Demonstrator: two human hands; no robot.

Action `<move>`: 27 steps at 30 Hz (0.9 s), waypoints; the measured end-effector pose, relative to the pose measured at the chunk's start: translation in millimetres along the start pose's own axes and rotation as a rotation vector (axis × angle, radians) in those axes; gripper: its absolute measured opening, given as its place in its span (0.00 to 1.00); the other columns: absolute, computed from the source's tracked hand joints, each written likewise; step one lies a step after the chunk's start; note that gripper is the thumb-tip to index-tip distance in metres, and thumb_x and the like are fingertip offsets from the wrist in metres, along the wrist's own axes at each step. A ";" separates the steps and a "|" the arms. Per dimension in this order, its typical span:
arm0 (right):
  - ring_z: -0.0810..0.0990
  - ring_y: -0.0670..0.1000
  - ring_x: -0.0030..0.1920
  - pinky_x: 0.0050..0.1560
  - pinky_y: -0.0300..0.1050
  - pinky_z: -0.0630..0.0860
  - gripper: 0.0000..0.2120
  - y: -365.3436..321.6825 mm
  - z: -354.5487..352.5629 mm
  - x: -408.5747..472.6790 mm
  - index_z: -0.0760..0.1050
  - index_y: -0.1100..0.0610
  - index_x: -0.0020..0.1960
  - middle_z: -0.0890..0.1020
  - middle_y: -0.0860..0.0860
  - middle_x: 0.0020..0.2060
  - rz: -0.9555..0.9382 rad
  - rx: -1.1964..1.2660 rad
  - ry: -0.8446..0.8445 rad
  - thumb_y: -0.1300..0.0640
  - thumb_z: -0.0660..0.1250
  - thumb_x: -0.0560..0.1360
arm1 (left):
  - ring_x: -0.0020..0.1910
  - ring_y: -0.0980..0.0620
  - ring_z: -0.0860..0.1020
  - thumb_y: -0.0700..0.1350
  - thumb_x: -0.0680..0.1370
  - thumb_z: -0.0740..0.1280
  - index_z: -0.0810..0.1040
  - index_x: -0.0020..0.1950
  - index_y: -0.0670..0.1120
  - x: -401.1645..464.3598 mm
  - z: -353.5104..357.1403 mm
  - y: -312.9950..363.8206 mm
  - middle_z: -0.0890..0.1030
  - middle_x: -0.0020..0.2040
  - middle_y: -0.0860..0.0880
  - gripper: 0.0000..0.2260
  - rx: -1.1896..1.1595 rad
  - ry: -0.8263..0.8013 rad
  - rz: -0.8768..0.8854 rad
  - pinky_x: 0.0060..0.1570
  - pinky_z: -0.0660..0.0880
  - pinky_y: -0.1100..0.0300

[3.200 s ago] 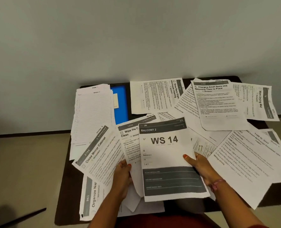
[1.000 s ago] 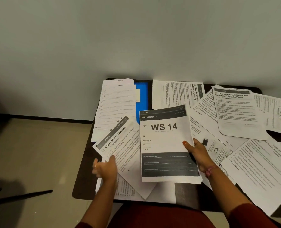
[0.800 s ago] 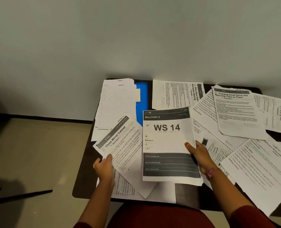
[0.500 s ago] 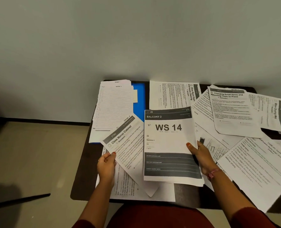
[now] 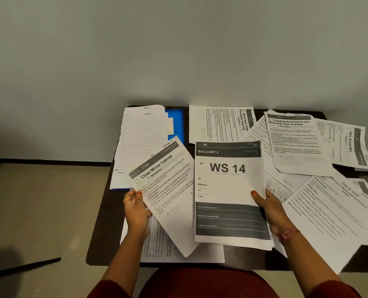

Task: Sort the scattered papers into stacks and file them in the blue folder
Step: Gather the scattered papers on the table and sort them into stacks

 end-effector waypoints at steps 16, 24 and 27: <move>0.82 0.54 0.54 0.49 0.45 0.81 0.32 -0.1 -5.6 0.2 0.73 0.52 0.63 0.82 0.53 0.57 -0.008 0.077 -0.007 0.41 0.75 0.64 | 0.43 0.52 0.81 0.45 0.82 0.59 0.69 0.59 0.47 14.3 32.0 8.0 0.81 0.49 0.48 0.06 0.036 -0.062 0.019 0.35 0.79 0.61; 0.81 0.56 0.55 0.57 0.54 0.78 0.20 1.5 -6.8 7.5 0.71 0.55 0.67 0.81 0.54 0.58 0.009 0.068 -0.002 0.54 0.66 0.76 | 0.44 0.51 0.81 0.45 0.82 0.59 0.70 0.58 0.47 15.4 39.1 6.2 0.81 0.51 0.46 0.06 0.080 -0.055 0.043 0.40 0.79 0.57; 0.82 0.55 0.53 0.47 0.46 0.82 0.18 -4.5 2.9 5.2 0.73 0.53 0.63 0.83 0.53 0.54 0.012 0.058 -0.046 0.53 0.67 0.74 | 0.45 0.51 0.81 0.44 0.83 0.58 0.70 0.59 0.47 14.8 44.0 4.0 0.81 0.50 0.47 0.06 0.116 -0.058 0.047 0.37 0.78 0.60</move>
Point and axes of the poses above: each hand's wrist, its own x-axis towards the middle knuckle, its own z-axis out of the palm, y = z × x, the point moved 5 cm from there along x, towards the middle knuckle
